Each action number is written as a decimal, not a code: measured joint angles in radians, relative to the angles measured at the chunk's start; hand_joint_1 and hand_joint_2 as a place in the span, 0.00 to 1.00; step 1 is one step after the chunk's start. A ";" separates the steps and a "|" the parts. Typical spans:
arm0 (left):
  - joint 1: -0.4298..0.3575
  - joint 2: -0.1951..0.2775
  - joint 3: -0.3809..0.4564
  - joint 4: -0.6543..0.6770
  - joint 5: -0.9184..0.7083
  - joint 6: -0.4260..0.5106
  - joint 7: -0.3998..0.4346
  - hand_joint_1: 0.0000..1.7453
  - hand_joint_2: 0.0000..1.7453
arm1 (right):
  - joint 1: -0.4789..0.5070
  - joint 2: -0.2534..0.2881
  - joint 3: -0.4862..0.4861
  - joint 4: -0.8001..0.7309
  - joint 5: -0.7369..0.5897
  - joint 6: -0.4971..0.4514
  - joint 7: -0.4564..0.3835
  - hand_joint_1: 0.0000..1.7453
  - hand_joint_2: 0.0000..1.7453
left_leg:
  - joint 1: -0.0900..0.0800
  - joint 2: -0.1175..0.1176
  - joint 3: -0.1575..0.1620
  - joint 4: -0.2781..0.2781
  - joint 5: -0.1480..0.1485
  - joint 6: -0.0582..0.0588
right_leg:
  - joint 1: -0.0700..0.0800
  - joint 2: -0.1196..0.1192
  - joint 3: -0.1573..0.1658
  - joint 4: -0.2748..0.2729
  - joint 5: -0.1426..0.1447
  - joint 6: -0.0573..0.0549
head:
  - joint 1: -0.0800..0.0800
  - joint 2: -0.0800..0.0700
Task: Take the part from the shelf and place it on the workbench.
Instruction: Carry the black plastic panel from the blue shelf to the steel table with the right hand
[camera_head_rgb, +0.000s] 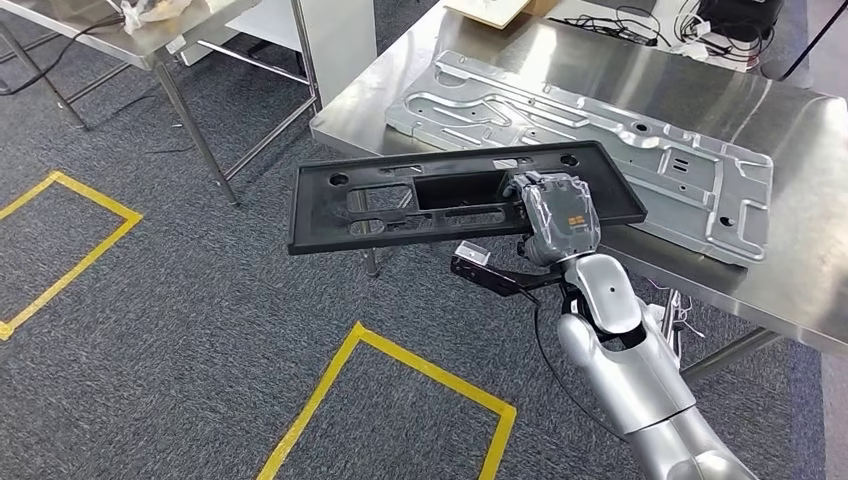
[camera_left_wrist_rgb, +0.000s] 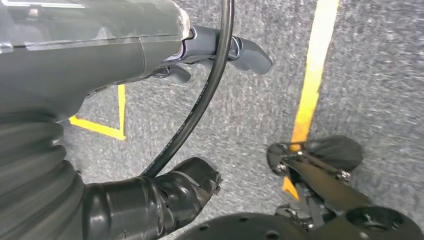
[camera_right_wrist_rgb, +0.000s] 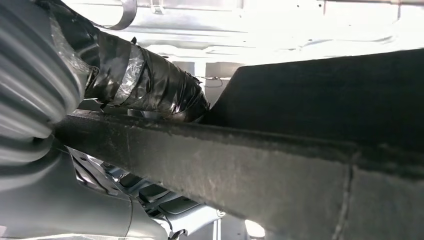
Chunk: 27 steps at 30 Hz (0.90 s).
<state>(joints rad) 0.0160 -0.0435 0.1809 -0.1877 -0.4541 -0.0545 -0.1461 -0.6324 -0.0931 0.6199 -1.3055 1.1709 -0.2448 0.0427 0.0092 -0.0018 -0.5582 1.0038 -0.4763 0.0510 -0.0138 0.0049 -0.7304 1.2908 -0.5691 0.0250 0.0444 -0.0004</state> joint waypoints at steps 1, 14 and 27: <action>0.000 0.000 0.000 0.000 0.000 -0.001 0.000 0.00 1.00 | 0.001 0.000 0.001 0.002 0.003 0.001 0.003 1.00 1.00 | 0.000 -0.001 0.010 0.001 -0.008 -0.002 | 0.000 -0.001 0.011 -0.048 0.043 -0.001 | 0.000 0.000; -0.004 0.004 0.002 0.000 0.001 -0.004 -0.001 0.00 1.00 | -0.009 0.006 0.016 0.010 0.019 0.001 0.013 1.00 1.00 | 0.004 0.000 -0.130 0.284 -0.126 -0.063 | 0.009 -0.002 0.140 -0.269 0.108 -0.065 | -0.007 0.000; 0.009 0.034 0.051 0.001 0.038 -0.013 -0.002 0.00 1.00 | -0.068 0.018 0.006 0.083 0.111 -0.037 0.070 1.00 1.00 | 0.000 -0.001 -0.043 0.000 0.042 -0.003 | 0.007 0.001 0.110 -0.116 0.005 -0.013 | -0.006 0.000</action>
<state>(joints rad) 0.0249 -0.0093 0.2318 -0.1869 -0.4157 -0.0679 -0.1485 -0.7004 -0.0755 0.6261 -1.2221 1.2818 -0.2816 0.1129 0.0089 -0.0025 -0.6013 1.0034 -0.4345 0.0481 -0.0072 0.0059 -0.6205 1.1753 -0.5644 0.0119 0.0382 -0.0004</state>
